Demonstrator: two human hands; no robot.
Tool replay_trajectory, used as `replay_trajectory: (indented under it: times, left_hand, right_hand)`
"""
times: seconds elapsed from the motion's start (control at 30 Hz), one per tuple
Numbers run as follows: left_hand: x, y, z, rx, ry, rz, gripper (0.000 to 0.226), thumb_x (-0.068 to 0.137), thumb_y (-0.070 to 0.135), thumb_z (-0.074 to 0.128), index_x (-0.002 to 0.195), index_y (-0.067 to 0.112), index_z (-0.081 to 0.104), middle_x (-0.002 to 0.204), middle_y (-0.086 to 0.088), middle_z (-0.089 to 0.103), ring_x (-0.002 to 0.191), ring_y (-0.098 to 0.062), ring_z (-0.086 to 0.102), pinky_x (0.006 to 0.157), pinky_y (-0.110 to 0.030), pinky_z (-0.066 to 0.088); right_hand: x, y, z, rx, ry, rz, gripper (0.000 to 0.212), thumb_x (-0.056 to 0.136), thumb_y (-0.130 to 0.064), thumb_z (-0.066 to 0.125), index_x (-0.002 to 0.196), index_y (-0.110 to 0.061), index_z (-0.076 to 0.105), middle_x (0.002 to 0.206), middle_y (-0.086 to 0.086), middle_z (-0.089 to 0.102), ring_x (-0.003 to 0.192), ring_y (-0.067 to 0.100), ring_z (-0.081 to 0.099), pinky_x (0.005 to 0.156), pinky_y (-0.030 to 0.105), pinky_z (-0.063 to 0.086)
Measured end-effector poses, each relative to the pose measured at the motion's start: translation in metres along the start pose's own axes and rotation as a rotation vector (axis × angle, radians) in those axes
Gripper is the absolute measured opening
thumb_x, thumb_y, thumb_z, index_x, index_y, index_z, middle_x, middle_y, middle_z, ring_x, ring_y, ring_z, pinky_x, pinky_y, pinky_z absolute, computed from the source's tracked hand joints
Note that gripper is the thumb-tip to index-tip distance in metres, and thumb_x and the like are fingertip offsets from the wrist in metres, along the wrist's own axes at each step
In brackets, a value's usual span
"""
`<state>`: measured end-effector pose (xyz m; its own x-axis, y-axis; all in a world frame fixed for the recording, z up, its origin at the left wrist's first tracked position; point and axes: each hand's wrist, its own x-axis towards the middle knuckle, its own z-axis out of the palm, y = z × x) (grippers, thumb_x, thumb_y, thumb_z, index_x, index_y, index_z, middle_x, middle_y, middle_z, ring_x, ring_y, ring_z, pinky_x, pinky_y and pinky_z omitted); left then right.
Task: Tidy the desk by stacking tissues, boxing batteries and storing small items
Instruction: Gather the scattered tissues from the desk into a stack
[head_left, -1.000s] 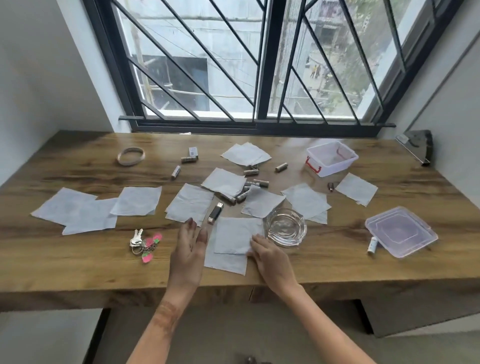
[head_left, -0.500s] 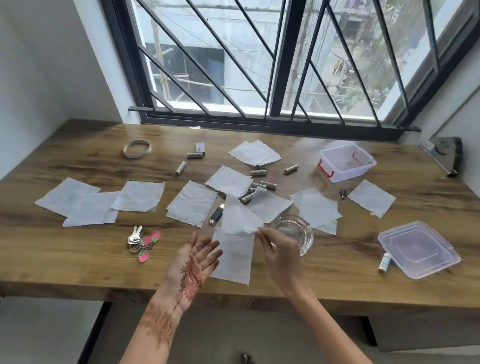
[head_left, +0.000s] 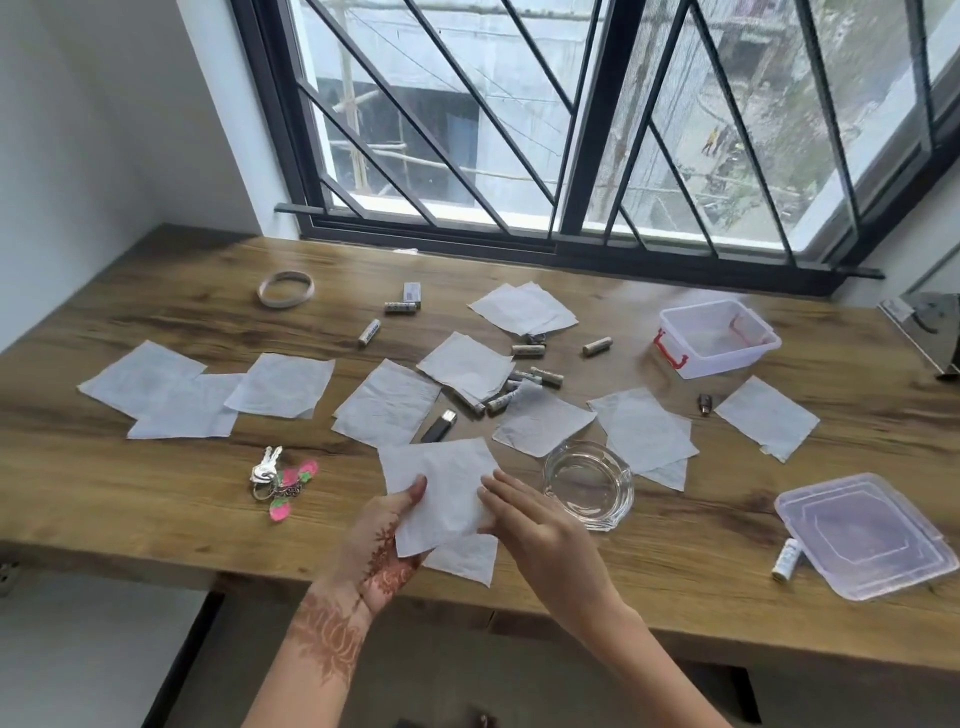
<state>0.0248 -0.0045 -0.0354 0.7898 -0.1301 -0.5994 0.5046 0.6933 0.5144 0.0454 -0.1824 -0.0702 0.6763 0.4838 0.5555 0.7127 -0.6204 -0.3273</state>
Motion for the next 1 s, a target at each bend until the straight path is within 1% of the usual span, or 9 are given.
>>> replay_trajectory:
  times: [0.1, 0.23, 0.43, 0.57, 0.63, 0.73, 0.83, 0.93, 1.0]
  left_hand:
    - [0.002, -0.002, -0.017, -0.088, 0.052, 0.115, 0.03, 0.085, 0.02, 0.054, 0.106, 0.0, 0.062, 0.1, -0.013, 0.072, 0.086, -0.022, 0.071, 0.069, -0.031, 0.059]
    - [-0.006, 0.005, -0.037, -0.143, 0.107, 0.16, 0.045, 0.07, 0.024, 0.067, 0.11, 0.004, 0.063, 0.106, -0.011, 0.071, 0.096, -0.023, 0.068, 0.088, -0.036, 0.053]
    - [-0.013, 0.016, -0.046, -0.188, 0.135, 0.187, 0.021, 0.086, 0.02, 0.053, 0.099, 0.006, 0.062, 0.089, -0.008, 0.074, 0.075, -0.017, 0.072, 0.068, -0.033, 0.057]
    - [-0.017, 0.023, -0.044, -0.199, 0.089, 0.123, 0.021, 0.059, 0.013, 0.084, 0.071, 0.0, 0.072, 0.07, -0.009, 0.074, 0.06, -0.018, 0.071, 0.046, -0.028, 0.056]
    - [-0.017, 0.026, -0.049, -0.189, 0.102, 0.127, 0.022, 0.077, 0.013, 0.071, 0.057, 0.003, 0.074, 0.068, -0.007, 0.073, 0.059, -0.016, 0.071, 0.045, -0.026, 0.055]
    - [-0.014, 0.028, -0.06, -0.174, 0.127, 0.166, 0.033, 0.095, 0.018, 0.042, 0.088, 0.004, 0.071, 0.073, -0.006, 0.074, 0.064, -0.014, 0.071, 0.056, -0.026, 0.057]
    - [-0.015, 0.031, -0.063, -0.166, 0.177, 0.172, 0.021, 0.094, 0.019, 0.046, 0.097, 0.004, 0.06, 0.071, -0.005, 0.074, 0.062, -0.013, 0.071, 0.059, -0.025, 0.056]
    - [-0.011, 0.031, -0.06, -0.202, 0.167, 0.128, 0.023, 0.093, 0.022, 0.048, 0.099, 0.003, 0.06, 0.074, -0.007, 0.074, 0.065, -0.014, 0.071, 0.065, -0.027, 0.056]
    - [-0.009, 0.031, -0.053, -0.216, 0.115, 0.135, 0.025, 0.093, 0.021, 0.047, 0.1, 0.002, 0.061, 0.079, -0.008, 0.074, 0.068, -0.016, 0.072, 0.065, -0.027, 0.057]
  right_hand:
    - [-0.003, 0.006, 0.007, 0.088, -0.06, 0.07, 0.048, 0.096, -0.039, 0.036, 0.114, -0.004, 0.063, 0.119, 0.009, 0.063, 0.117, 0.018, 0.054, 0.099, 0.03, 0.044]
    - [-0.014, 0.016, 0.019, 0.101, -0.229, -0.02, 0.051, 0.097, -0.04, 0.033, 0.121, -0.003, 0.058, 0.129, 0.01, 0.055, 0.128, 0.02, 0.042, 0.111, 0.03, 0.027]
    - [-0.019, 0.023, 0.036, 0.028, -0.495, -0.074, 0.049, 0.096, -0.038, 0.034, 0.135, -0.012, 0.044, 0.143, 0.003, 0.04, 0.136, 0.017, 0.027, 0.114, 0.033, 0.014]
    - [-0.02, 0.017, 0.047, 0.012, -0.375, -0.026, 0.032, 0.09, -0.021, 0.046, 0.115, -0.017, 0.064, 0.125, -0.001, 0.06, 0.122, 0.015, 0.05, 0.108, 0.035, 0.03]
    - [-0.018, 0.012, 0.051, 0.016, -0.301, 0.03, 0.025, 0.088, -0.017, 0.052, 0.106, -0.016, 0.069, 0.117, -0.001, 0.065, 0.116, 0.014, 0.055, 0.108, 0.031, 0.03]
    - [-0.006, -0.003, 0.042, 0.24, -0.182, 0.372, 0.025, 0.09, -0.006, 0.055, 0.112, -0.011, 0.066, 0.116, -0.004, 0.064, 0.112, 0.002, 0.055, 0.106, 0.022, 0.033]
    - [0.021, -0.024, 0.021, 0.619, -0.037, 0.797, 0.027, 0.091, -0.022, 0.054, 0.115, -0.013, 0.064, 0.102, -0.008, 0.069, 0.082, -0.002, 0.063, 0.075, 0.02, 0.052]
    - [0.048, -0.045, 0.006, 0.738, 0.148, 0.865, 0.018, 0.088, -0.031, 0.053, 0.094, -0.026, 0.069, 0.078, 0.008, 0.07, 0.064, 0.028, 0.056, 0.057, 0.039, 0.045]
    - [0.063, -0.059, 0.002, 0.751, 0.172, 0.83, 0.017, 0.091, -0.028, 0.054, 0.095, -0.024, 0.07, 0.079, 0.012, 0.07, 0.067, 0.024, 0.061, 0.063, 0.038, 0.049]
